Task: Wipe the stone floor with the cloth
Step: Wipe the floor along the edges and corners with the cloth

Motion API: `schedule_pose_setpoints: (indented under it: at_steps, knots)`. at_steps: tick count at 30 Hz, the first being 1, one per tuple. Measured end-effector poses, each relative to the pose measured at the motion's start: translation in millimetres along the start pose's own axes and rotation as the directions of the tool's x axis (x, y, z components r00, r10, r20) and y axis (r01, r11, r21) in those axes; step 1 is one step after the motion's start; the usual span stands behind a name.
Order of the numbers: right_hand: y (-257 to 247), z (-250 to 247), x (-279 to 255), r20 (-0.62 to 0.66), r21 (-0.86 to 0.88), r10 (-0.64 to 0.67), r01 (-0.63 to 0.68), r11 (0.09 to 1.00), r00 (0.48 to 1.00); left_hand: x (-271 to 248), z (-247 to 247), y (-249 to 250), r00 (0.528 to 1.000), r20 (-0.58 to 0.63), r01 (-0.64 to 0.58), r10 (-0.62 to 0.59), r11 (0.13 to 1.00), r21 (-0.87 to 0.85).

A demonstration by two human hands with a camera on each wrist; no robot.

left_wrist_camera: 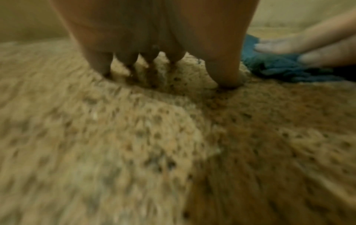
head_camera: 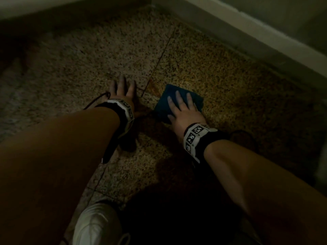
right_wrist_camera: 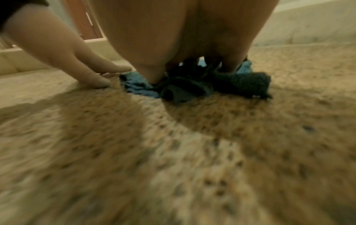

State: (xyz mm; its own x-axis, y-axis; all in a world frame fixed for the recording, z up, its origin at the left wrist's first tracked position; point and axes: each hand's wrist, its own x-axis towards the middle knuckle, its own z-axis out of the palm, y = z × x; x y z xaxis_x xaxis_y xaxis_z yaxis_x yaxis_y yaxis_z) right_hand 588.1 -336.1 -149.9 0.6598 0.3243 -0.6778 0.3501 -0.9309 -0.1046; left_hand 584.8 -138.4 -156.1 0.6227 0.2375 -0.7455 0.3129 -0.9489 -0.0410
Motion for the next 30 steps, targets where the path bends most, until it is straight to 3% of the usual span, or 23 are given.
schedule_pose_setpoints:
  at_steps: [6,14,24,30]
  knots:
    - [4,-23,25,-0.003,-0.046,-0.014,0.014,0.999,1.000,10,6,1,1.000,0.002,0.016,-0.016,0.999,0.036]
    - [-10,-80,85,-0.030,0.038,0.103,-0.102,0.994,0.994,1,-1,5,0.998,0.042,0.039,-0.041,0.997,0.062]
    - [-24,-58,60,-0.008,-0.027,0.038,-0.038,0.999,0.999,0,-7,2,0.996,0.082,0.029,-0.035,0.997,0.071]
    - [-46,-21,28,0.015,-0.040,-0.099,0.099,0.994,0.995,-8,-10,-2,0.997,0.073,0.025,-0.033,0.993,0.114]
